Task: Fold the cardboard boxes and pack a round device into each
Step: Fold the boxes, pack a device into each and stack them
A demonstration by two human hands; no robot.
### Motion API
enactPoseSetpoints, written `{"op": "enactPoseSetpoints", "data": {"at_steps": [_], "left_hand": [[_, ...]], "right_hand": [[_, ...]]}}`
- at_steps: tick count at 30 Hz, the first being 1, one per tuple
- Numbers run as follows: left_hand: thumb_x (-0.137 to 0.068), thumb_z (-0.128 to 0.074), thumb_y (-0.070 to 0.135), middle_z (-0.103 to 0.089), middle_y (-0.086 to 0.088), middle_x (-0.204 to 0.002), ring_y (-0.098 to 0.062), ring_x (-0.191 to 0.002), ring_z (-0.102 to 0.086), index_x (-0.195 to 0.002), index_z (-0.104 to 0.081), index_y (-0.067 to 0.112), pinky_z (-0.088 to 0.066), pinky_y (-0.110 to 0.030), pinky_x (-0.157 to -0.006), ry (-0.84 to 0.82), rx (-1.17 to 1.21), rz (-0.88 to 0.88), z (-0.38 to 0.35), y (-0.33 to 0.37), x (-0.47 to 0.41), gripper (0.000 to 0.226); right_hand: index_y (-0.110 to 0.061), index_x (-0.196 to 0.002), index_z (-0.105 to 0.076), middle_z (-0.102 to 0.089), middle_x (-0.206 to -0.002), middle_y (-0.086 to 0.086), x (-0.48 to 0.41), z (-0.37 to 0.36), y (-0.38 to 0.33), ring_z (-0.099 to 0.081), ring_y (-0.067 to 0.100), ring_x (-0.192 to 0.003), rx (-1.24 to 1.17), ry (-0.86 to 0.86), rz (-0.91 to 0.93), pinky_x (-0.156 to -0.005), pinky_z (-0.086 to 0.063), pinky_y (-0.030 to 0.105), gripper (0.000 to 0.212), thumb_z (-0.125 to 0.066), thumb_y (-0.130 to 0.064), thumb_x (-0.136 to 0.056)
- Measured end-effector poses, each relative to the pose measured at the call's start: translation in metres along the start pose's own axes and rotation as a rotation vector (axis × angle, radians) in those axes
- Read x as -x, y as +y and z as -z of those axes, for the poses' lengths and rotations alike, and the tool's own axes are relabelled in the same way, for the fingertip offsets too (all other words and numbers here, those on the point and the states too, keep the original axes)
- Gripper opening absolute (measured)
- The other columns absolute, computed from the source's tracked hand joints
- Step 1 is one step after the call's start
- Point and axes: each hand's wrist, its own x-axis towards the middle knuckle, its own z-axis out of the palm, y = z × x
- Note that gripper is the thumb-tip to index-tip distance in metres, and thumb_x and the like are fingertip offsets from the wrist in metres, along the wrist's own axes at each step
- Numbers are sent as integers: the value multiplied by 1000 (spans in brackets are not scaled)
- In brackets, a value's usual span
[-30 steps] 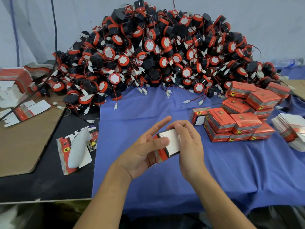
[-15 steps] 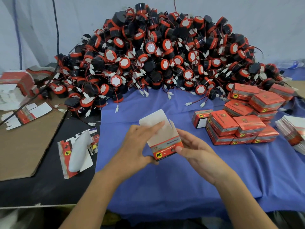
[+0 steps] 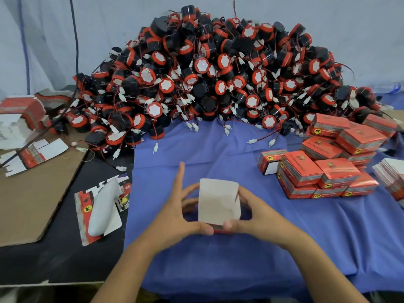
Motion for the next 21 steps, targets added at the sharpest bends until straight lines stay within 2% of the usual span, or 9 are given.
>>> {"op": "enactPoseSetpoints", "data": {"at_steps": [1,3,5,8,10,13,17,19,21], "left_hand": [[-57,-103,32,-47,29,-151,2,-132,-54,-148,9,71,-50,-16,-100,-10,36,8,4,0,0,149],[-56,-101,37,-45,27,-152,3,-136,-50,-149,4,70,-50,-18,-101,19,137,18,10,5,-4,144],[-64,-92,51,-54,26,-146,2,-133,-53,-153,-22,59,-52,-27,-104,141,275,39,15,13,-13,113],[-80,-75,64,-60,26,-140,5,-125,-59,-139,-50,50,-42,-37,-116,367,392,90,26,19,-37,66],[-90,-68,50,-56,22,-145,6,-130,-53,-137,-53,44,-39,-34,-118,471,407,109,33,18,-60,50],[-104,-59,25,-46,9,-157,-2,-135,-47,-152,-46,24,-36,-33,-120,559,410,184,42,13,-102,50],[-106,-51,15,-43,-14,-159,-30,-145,-43,-153,-42,7,-37,-49,-119,568,326,366,47,-3,-164,49],[-103,-50,13,-52,-20,-150,-37,-137,-50,-151,-44,7,-50,-48,-98,646,260,409,52,-14,-192,48],[-100,-52,12,-60,-17,-142,-36,-124,-59,-151,-44,12,-49,-36,-77,780,212,424,60,-22,-207,52]], "right_hand": [[-38,-154,-36,-48,-153,-23,-2,4,-1,-41,-1,-144,-91,17,-9,-119,-39,35,99,-84,-66,-71],[-36,-158,-31,-42,-157,-23,-10,12,-5,-33,-4,-147,-244,33,4,-121,-33,27,106,-65,-86,-72],[-37,-156,-36,-43,-157,-22,-24,19,-13,-32,-5,-148,-403,1,1,-121,-26,28,100,-47,-94,-75],[-33,-151,-46,-50,-153,-19,-66,32,-26,-37,-3,-146,-571,11,-27,-121,-26,31,93,-44,-92,-78],[-28,-153,-45,-50,-154,-15,-101,34,-37,-37,1,-147,-602,-7,-61,-124,-26,32,86,-40,-83,-87],[-21,-157,-38,-41,-161,-9,-157,28,-48,-33,9,-151,-547,-50,-137,-125,-27,34,69,-34,-62,-103],[-18,-152,-46,-46,-158,1,-229,3,-58,-48,14,-140,-332,-54,-194,-119,-37,33,43,-47,-27,-110],[-14,-153,-44,-47,-158,7,-268,-10,-60,-47,20,-142,-210,-30,-167,-117,-40,35,48,-47,-5,-106],[-6,-157,-35,-40,-161,14,-296,-22,-66,-39,28,-148,-110,-36,-132,-118,-38,42,58,-40,12,-102]]}}
